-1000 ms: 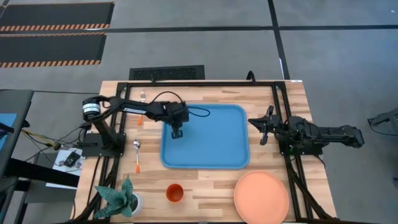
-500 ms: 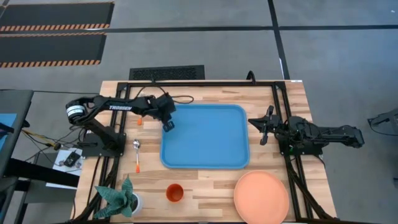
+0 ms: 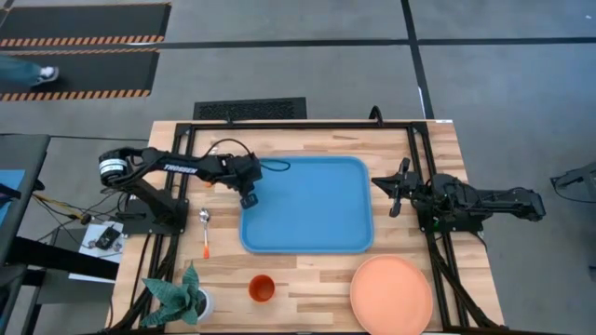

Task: Pick and place plate/cup/fork/spoon on tray
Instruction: Move the blue serving tray to the center of the table

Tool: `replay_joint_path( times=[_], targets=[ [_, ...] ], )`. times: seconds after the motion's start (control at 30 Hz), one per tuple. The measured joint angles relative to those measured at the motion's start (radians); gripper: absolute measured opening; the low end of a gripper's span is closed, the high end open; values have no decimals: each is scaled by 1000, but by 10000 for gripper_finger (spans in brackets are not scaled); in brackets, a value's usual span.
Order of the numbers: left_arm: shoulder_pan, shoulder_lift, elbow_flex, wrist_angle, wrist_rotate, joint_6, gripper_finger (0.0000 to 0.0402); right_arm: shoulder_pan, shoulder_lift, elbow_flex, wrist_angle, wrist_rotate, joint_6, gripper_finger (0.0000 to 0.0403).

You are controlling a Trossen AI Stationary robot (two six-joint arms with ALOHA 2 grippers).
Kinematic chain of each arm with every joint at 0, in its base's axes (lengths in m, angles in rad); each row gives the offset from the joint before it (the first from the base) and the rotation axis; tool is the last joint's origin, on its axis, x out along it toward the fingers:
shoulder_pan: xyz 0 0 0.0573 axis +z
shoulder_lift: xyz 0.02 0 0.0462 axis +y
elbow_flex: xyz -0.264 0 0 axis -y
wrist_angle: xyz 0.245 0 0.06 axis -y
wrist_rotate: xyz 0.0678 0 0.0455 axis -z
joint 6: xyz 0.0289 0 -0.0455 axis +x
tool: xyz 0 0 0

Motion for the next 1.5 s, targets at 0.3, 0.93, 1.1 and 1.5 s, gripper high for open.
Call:
replay_joint_path(
  times=[0.3, 0.93, 1.1, 1.5],
  targets=[
    [-57, 0, 0, -12, -34, -31, 0, 0, 0, 0, 0, 0, 0, 38],
    [-51, -54, -5, -106, -66, -22, 0, 0, 0, 0, 0, 0, 0, 38],
    [-51, -89, -3, -100, -82, -4, 0, 0, 0, 0, 0, 0, 0, 38],
    [40, 91, 255, 252, 17, 109, 0, 0, 0, 0, 0, 1, 0, 38]
  ],
)
